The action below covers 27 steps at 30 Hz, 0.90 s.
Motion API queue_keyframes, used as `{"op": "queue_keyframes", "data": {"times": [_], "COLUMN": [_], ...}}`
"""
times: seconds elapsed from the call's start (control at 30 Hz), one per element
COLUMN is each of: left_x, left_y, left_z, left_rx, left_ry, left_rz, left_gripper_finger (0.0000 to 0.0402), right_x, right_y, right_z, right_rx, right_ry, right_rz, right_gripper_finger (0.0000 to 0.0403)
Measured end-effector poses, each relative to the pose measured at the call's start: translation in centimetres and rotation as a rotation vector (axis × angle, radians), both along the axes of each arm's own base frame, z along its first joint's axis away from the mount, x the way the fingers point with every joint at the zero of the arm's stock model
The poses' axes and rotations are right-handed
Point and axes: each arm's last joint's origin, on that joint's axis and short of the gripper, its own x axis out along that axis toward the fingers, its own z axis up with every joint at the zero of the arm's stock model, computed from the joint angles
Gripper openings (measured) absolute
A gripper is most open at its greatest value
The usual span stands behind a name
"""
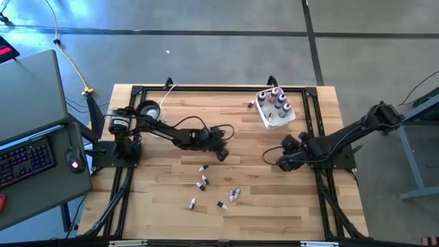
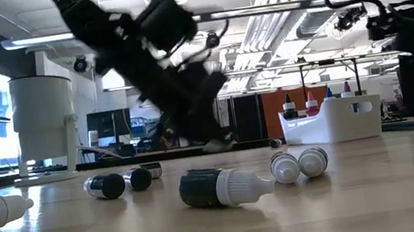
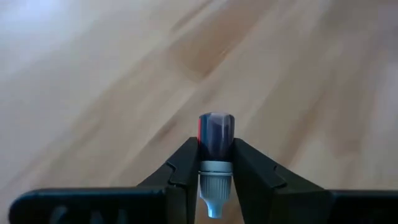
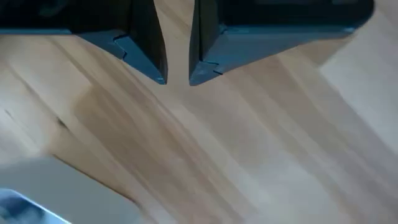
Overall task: Pick & Place food coloring
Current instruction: Put the bottom small red food coloring bottle into the white bin
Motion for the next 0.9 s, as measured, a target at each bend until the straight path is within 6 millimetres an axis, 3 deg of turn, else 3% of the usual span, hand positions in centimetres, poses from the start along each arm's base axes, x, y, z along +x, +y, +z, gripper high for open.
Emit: {"op": "queue_keyframes", "data": {"times": [0.13, 0.33, 0.4, 0.47, 0.53, 0.6, 0.7, 0.9], "left_x": [2.5, 6.1, 7.7, 8.2, 10.2, 11.0, 13.3, 15.6], "left_y": [1.6, 5.4, 6.7, 8.0, 9.3, 10.6, 12.1, 14.3], "left_z": [4.1, 10.2, 11.3, 11.3, 11.1, 10.5, 9.0, 5.5], "left_rx": [0.071, 0.227, 0.264, 0.269, 0.282, 0.261, 0.261, 0.255], "left_ry": [-0.103, -0.230, -0.286, -0.242, -0.299, -0.283, -0.318, -0.286], "left_rz": [-0.023, -0.057, -0.049, -0.038, -0.030, -0.043, -0.045, -0.026], "left_gripper_finger": [0.0077, 0.0073, 0.0073, 0.0073, 0.0073, 0.0073, 0.0072, 0.0077], "right_x": [-1.6, -3.0, -3.4, -3.6, -3.8, -4.0, -4.0, -3.8], "right_y": [-0.3, -0.1, 0.0, -0.1, -0.2, -0.2, -0.3, -0.2], "right_z": [-0.4, -2.8, -3.6, -4.0, -4.3, -4.3, -4.0, -3.8], "right_rx": [0.039, 0.178, 0.208, 0.227, 0.239, 0.243, 0.240, 0.262], "right_ry": [-0.026, -0.047, -0.056, -0.071, -0.075, -0.084, -0.097, -0.132], "right_rz": [-0.076, -0.025, -0.004, 0.011, 0.006, 0.000, 0.018, 0.041], "right_gripper_finger": [0.0049, 0.0044, 0.0044, 0.0043, 0.0043, 0.0043, 0.0043, 0.0044]}}
